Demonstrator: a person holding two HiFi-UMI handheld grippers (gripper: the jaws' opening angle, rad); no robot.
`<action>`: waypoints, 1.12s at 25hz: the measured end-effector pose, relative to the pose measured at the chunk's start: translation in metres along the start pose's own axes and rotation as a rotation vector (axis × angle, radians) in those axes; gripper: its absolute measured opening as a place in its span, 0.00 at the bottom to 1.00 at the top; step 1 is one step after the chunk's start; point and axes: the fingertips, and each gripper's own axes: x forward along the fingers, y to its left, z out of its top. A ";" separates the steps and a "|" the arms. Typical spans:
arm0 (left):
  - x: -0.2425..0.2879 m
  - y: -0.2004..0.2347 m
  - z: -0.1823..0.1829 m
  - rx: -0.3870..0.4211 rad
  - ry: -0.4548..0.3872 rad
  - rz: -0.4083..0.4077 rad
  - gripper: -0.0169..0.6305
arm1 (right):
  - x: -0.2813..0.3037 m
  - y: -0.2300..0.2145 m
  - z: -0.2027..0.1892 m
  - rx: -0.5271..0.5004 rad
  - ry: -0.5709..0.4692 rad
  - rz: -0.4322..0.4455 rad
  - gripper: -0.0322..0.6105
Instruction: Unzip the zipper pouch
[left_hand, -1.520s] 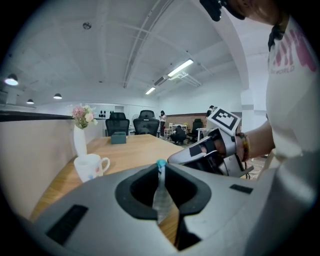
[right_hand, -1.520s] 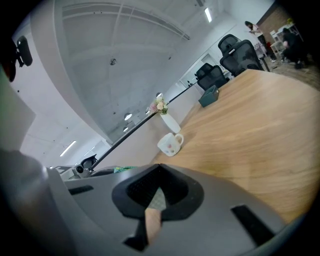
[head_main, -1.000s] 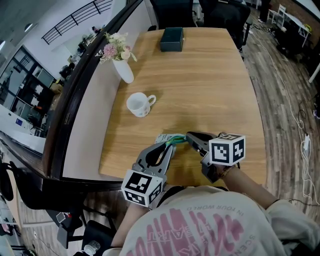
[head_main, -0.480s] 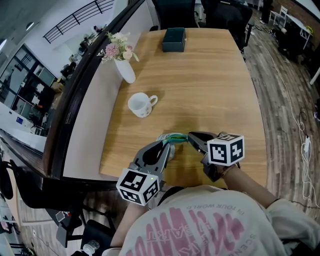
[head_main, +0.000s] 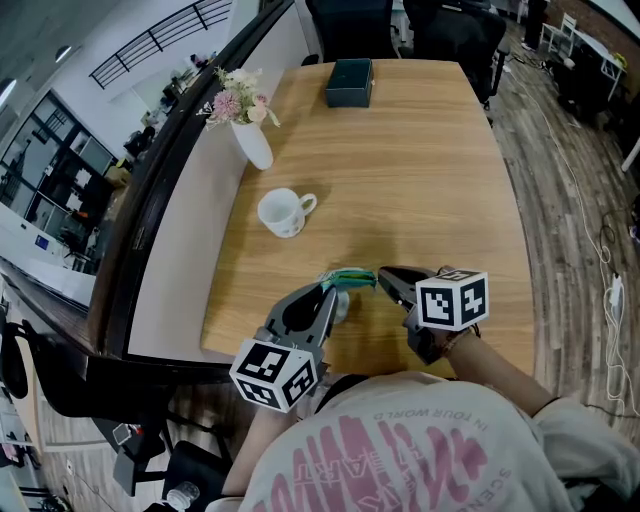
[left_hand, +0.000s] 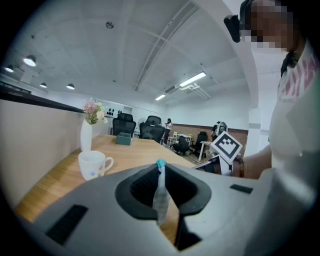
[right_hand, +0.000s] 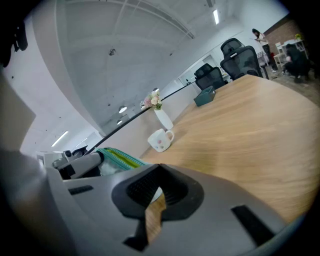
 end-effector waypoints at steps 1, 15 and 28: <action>0.000 0.000 0.000 0.002 0.001 0.003 0.09 | 0.000 0.000 -0.001 0.001 0.000 0.001 0.05; 0.001 -0.009 0.012 -0.041 -0.044 -0.015 0.09 | -0.011 -0.012 -0.011 0.003 0.014 -0.039 0.05; -0.014 -0.008 0.018 -0.137 -0.097 -0.014 0.09 | -0.018 -0.007 -0.016 -0.006 0.035 -0.041 0.07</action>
